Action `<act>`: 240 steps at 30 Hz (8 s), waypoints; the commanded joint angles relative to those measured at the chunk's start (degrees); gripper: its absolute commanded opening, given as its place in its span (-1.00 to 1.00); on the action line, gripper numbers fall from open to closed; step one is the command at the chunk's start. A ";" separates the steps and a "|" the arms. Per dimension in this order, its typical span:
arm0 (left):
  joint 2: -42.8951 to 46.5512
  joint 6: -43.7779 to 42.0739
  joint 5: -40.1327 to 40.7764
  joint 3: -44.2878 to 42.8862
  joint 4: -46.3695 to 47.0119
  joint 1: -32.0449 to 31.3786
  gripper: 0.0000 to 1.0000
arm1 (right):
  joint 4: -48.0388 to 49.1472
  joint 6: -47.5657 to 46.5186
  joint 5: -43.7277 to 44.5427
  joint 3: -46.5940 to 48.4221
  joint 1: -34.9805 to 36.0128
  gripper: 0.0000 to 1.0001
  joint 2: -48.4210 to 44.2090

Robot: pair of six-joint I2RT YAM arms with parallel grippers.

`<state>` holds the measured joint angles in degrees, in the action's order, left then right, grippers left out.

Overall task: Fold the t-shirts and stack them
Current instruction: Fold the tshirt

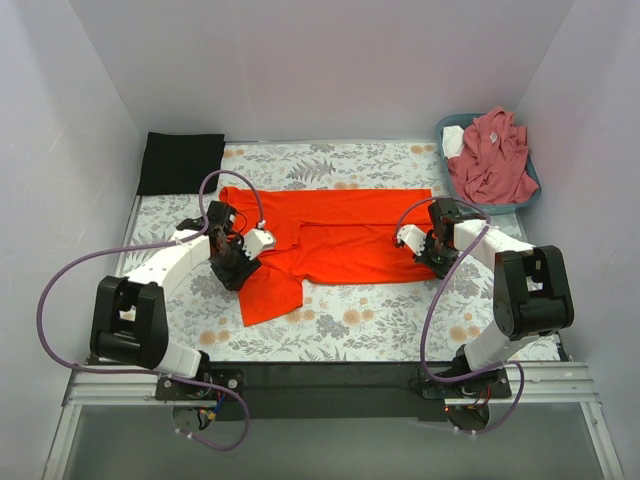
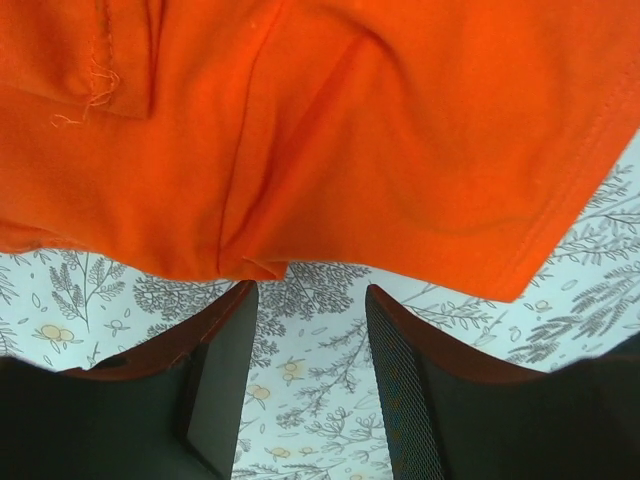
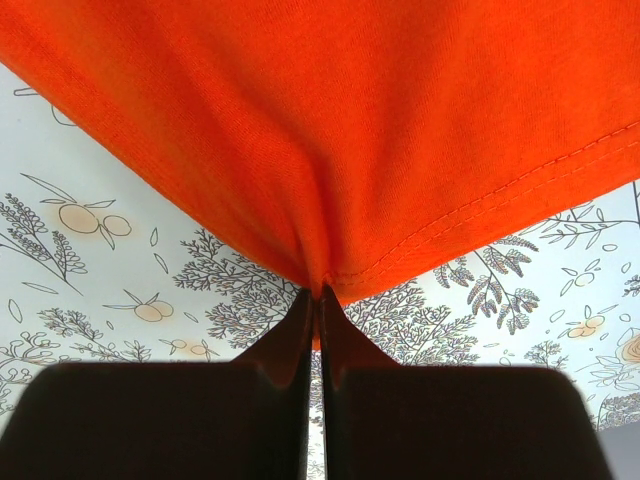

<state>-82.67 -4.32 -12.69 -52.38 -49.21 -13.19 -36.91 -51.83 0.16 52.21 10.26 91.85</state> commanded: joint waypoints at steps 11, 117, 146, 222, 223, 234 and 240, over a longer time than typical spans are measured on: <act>-3.72 -1.40 -2.07 -2.20 5.26 1.68 -0.05 | -0.09 0.33 -0.43 -0.79 0.02 -0.97 0.61; -9.52 11.17 -15.52 -4.92 0.69 18.64 0.06 | -17.41 13.07 -20.29 28.57 -15.01 0.06 21.52; -15.06 5.98 -14.29 -13.80 -7.56 22.51 -0.48 | -19.08 7.54 -10.01 26.28 -14.39 -0.35 17.84; -7.06 25.50 -7.17 5.36 15.55 14.25 -0.20 | 32.69 69.59 -17.92 21.89 41.68 -0.73 26.45; -7.24 25.06 -8.48 5.71 15.55 13.98 -0.22 | 32.77 69.50 -18.09 21.97 41.68 -0.77 26.36; -5.83 23.83 -15.52 5.80 12.65 13.98 -0.55 | 32.69 68.18 -20.90 23.47 41.33 -0.97 25.75; -4.96 24.44 -15.70 3.69 10.89 13.98 -0.96 | 32.69 67.83 -21.78 23.38 41.16 -0.97 24.34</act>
<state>-88.82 20.47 -26.37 -47.09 -36.80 0.89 -3.49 17.04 -20.18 74.19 51.48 116.68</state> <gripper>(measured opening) 0.058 0.024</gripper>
